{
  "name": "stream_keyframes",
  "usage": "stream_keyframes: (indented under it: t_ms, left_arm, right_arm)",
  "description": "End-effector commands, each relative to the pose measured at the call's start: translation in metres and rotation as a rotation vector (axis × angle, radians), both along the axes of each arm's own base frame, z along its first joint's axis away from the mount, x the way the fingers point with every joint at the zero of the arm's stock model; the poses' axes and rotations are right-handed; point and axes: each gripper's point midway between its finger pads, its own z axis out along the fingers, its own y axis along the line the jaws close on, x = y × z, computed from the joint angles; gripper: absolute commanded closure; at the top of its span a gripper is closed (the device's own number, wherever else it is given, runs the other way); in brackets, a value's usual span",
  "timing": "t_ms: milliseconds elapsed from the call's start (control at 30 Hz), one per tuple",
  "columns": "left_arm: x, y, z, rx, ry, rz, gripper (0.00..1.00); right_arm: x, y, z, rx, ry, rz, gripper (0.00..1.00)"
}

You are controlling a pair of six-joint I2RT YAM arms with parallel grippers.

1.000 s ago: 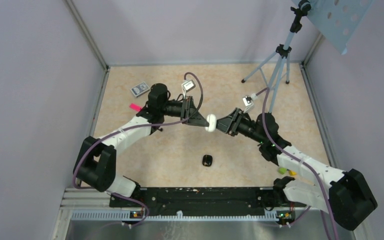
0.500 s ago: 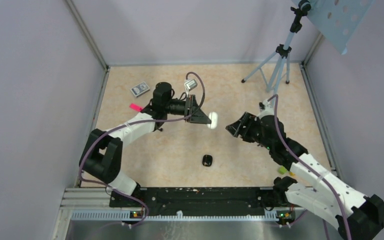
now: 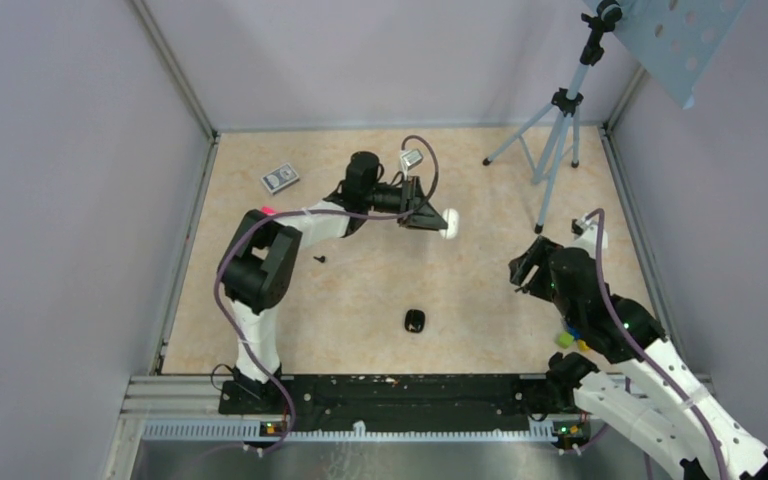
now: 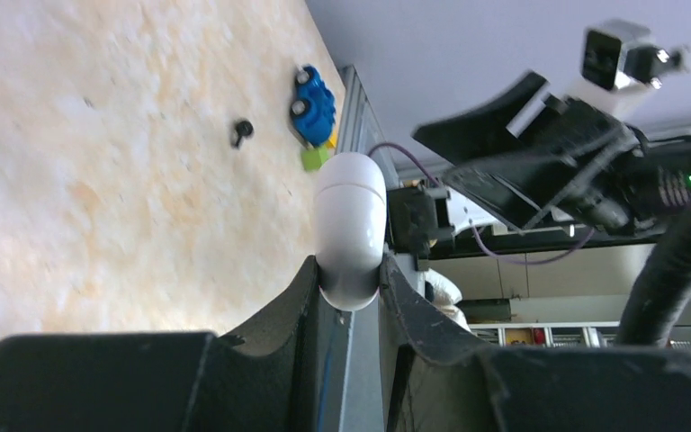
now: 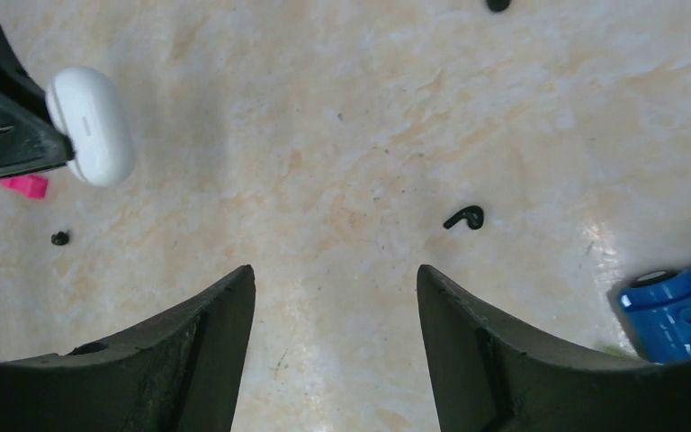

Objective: Insert the wireless bluetooth earbuds into the charging case
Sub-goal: Place the charging case with the earbuds at the center of the board.

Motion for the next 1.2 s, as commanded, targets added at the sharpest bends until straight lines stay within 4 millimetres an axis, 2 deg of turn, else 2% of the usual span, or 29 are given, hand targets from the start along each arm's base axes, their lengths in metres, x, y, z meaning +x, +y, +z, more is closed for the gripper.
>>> stream_keyframes:
  t_ms: [0,100,133,167,233,333,400,500,733,800,833,933,1000,1100,1167]
  left_arm:
    - [0.029,-0.039,-0.002,-0.033,-0.088,-0.02,1.0]
    - [0.044,-0.064,-0.024,-0.035,-0.047,-0.049,1.0]
    - [0.051,-0.072,-0.038,-0.028,-0.019,-0.05,1.0]
    - [0.054,-0.078,-0.041,-0.033,-0.01,-0.055,1.0]
    - [0.063,-0.09,-0.05,-0.032,-0.005,-0.053,1.0]
    - [0.072,-0.106,-0.077,0.04,0.014,-0.046,1.0]
    - [0.074,-0.116,-0.088,0.06,0.02,-0.053,1.0]
    - [0.074,-0.122,-0.1,0.073,0.04,-0.047,1.0]
    - [0.079,-0.124,-0.142,0.183,0.078,-0.005,1.0]
    - [0.079,-0.124,-0.146,0.196,0.081,-0.002,1.0]
    - [0.08,-0.124,-0.147,0.199,0.082,-0.001,0.97]
    - [0.082,-0.125,-0.147,0.208,0.083,0.007,0.75]
    - [0.082,-0.125,-0.145,0.217,0.084,0.013,0.57]
    - [0.086,-0.123,-0.133,0.243,0.061,0.032,0.4]
    - [0.092,-0.118,-0.125,0.297,0.027,0.072,0.32]
  right_arm:
    - [-0.008,-0.033,0.021,-0.08,-0.03,-0.098,0.34]
    - [-0.009,-0.037,0.025,-0.096,-0.021,-0.117,0.34]
    - [-0.01,-0.038,0.025,-0.102,-0.014,-0.121,0.34]
    - [-0.01,-0.04,0.025,-0.109,-0.005,-0.131,0.34]
    - [-0.011,-0.041,0.024,-0.114,0.01,-0.142,0.34]
    - [-0.011,-0.04,0.025,-0.105,0.013,-0.144,0.34]
    - [-0.01,-0.038,0.025,-0.097,0.011,-0.139,0.34]
    - [-0.008,-0.036,0.024,-0.092,0.011,-0.133,0.34]
    - [-0.003,-0.029,0.023,-0.092,0.019,-0.117,0.34]
    - [-0.001,-0.028,0.021,-0.094,0.023,-0.113,0.34]
    - [-0.001,-0.027,0.021,-0.093,0.024,-0.112,0.34]
    - [0.0,-0.025,0.021,-0.089,0.024,-0.107,0.34]
    - [0.001,-0.024,0.022,-0.085,0.022,-0.105,0.34]
    - [0.002,-0.022,0.02,-0.078,0.022,-0.101,0.34]
    - [0.003,-0.017,0.019,-0.07,0.02,-0.082,0.32]
